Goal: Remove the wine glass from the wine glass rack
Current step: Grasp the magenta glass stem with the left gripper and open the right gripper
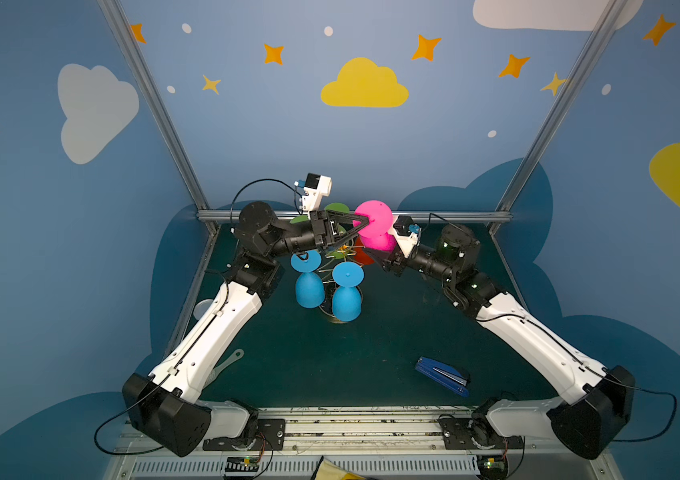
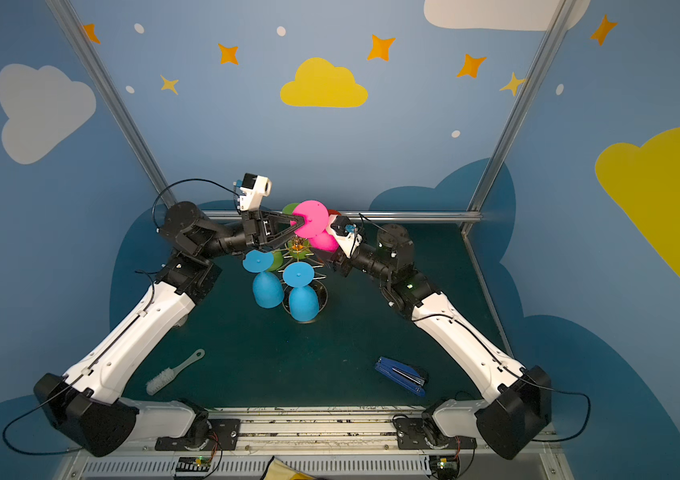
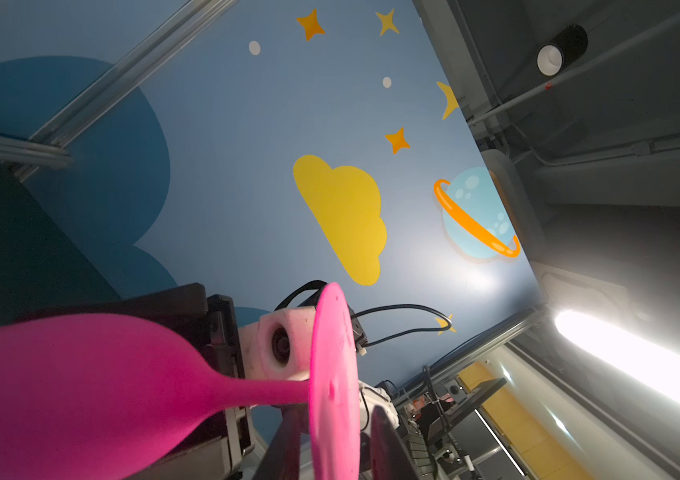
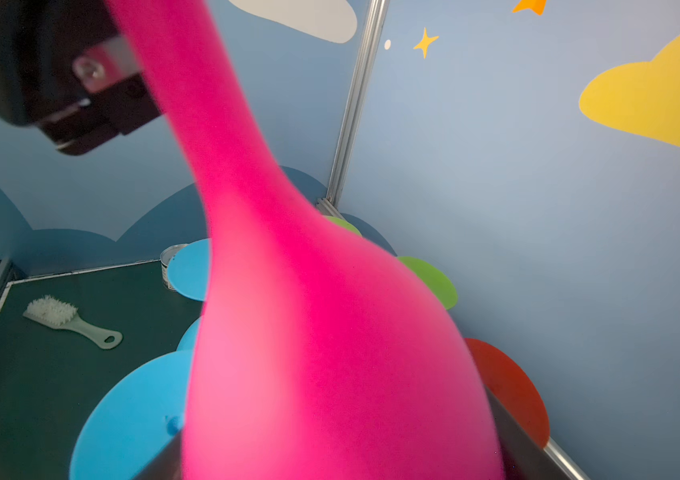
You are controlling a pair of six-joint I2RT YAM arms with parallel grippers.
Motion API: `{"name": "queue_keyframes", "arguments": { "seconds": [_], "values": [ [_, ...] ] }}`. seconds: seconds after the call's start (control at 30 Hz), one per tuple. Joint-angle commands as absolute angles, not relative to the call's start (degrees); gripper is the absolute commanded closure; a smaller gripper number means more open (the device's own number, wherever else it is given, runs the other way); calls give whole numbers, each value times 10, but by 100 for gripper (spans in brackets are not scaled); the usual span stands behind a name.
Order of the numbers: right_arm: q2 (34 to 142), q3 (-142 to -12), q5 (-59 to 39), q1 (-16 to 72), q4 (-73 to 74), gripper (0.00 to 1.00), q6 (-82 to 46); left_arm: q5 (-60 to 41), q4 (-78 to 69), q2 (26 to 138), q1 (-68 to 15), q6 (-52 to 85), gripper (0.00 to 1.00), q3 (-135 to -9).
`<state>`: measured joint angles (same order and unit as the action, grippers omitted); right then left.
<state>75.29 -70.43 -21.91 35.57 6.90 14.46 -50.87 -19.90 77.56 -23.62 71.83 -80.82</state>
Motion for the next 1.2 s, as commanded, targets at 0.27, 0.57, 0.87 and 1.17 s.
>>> {"name": "queue_keyframes", "arguments": {
  "seconds": [0.27,0.57,0.87,1.17],
  "values": [
    [651,-770,-94,366,-188,59,62,-338,-49,714,-231,324,30,-779],
    [645,-842,-55,369,-387,61,16,-113,-186,693,-334,-161,33,-669],
    [670,-867,-29,391,-446,64,10,-121,-257,714,-349,-257,42,-670],
    [703,-886,-24,428,-458,64,11,-174,-241,713,-356,-284,48,-667]
  ]
}}
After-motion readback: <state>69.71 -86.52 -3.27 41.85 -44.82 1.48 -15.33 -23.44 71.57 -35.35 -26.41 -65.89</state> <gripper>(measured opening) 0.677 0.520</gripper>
